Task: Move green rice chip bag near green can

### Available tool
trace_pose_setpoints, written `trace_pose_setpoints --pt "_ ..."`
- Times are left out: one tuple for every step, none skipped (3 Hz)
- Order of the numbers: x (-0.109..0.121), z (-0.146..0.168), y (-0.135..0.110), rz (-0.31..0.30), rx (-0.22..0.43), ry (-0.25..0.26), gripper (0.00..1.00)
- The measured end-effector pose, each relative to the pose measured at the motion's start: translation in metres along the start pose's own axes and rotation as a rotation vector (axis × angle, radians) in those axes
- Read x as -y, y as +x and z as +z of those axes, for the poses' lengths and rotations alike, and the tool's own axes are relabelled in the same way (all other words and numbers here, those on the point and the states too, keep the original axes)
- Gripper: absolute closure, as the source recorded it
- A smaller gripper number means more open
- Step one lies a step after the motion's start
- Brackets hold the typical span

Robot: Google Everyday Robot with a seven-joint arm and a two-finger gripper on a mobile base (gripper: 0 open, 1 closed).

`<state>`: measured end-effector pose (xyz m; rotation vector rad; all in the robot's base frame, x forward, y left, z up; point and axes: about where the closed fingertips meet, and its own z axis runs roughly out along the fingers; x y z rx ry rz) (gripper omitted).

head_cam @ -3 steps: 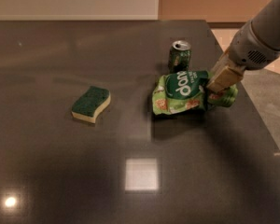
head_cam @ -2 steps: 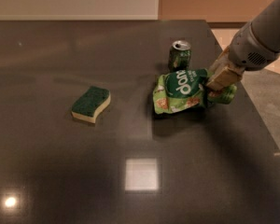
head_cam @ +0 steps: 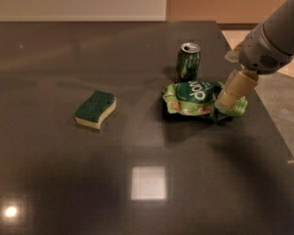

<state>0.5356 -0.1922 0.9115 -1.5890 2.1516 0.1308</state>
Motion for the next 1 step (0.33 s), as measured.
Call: trace_pose_setpoints --pt "0.0 0.0 0.0 0.0 0.0 0.0 0.0"
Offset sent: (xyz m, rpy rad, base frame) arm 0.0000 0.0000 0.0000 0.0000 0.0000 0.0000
